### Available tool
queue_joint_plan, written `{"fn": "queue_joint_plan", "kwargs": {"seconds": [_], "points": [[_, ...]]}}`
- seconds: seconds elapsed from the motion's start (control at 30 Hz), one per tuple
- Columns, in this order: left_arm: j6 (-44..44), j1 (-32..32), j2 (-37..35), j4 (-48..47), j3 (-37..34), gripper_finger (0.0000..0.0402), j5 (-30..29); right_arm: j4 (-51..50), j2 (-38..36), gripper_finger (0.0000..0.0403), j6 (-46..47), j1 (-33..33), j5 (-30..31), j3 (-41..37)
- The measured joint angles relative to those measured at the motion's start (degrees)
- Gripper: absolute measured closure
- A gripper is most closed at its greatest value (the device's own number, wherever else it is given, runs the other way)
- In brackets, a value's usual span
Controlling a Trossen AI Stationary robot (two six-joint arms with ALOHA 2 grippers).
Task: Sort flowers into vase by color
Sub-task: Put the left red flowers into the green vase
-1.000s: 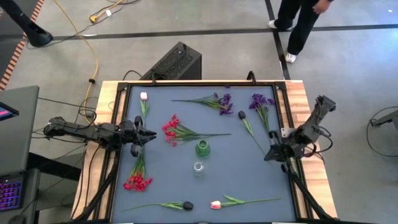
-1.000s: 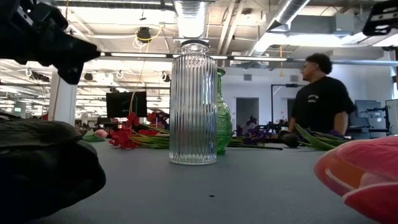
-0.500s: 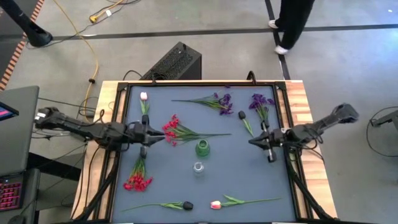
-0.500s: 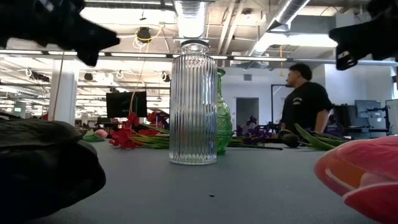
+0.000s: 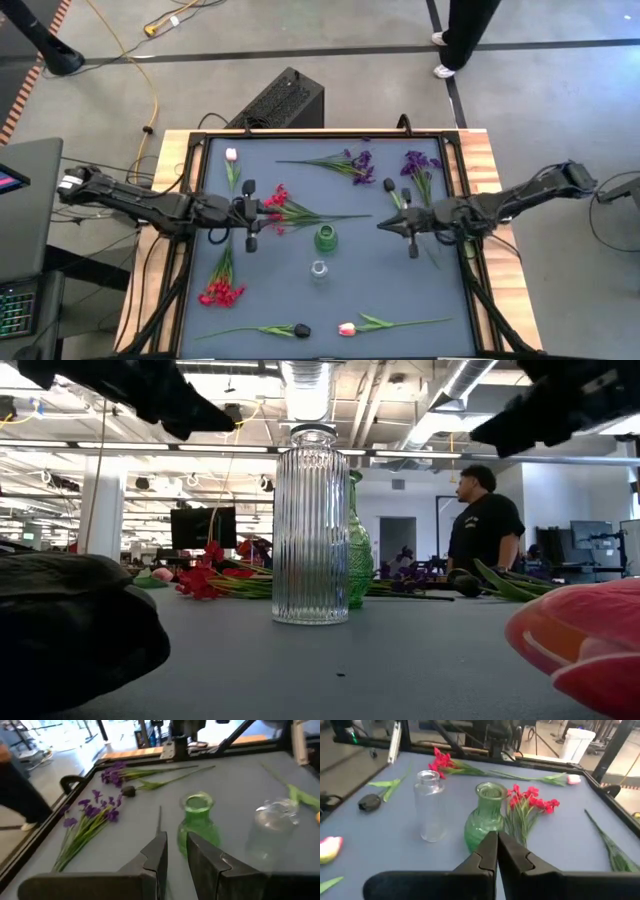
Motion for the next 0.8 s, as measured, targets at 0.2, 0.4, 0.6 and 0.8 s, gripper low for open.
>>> {"fn": "queue_joint_plan", "kwargs": {"seconds": [0.2,0.4,0.6,0.8], "points": [[-1.3,1.8,-0.1,-1.7,0.0,0.0327,-2.3,-3.5,8.8,0.0359,-0.5,-0.3,0.2,6.9],[-2.5,4.5,-0.1,-3.0,0.0,0.0294,-6.3,-3.8,14.1,0.0347,-0.5,-0.3,0.4,9.5],[-14.7,10.5,-0.1,-26.1,9.3,0.0255,-7.7,-2.7,17.8,0.0345,-0.5,-0.3,2.4,9.8],[-32.7,16.9,0.3,-52.5,18.1,0.0238,1.3,-1.0,20.7,0.0345,-0.5,-0.3,2.5,9.8]]}}
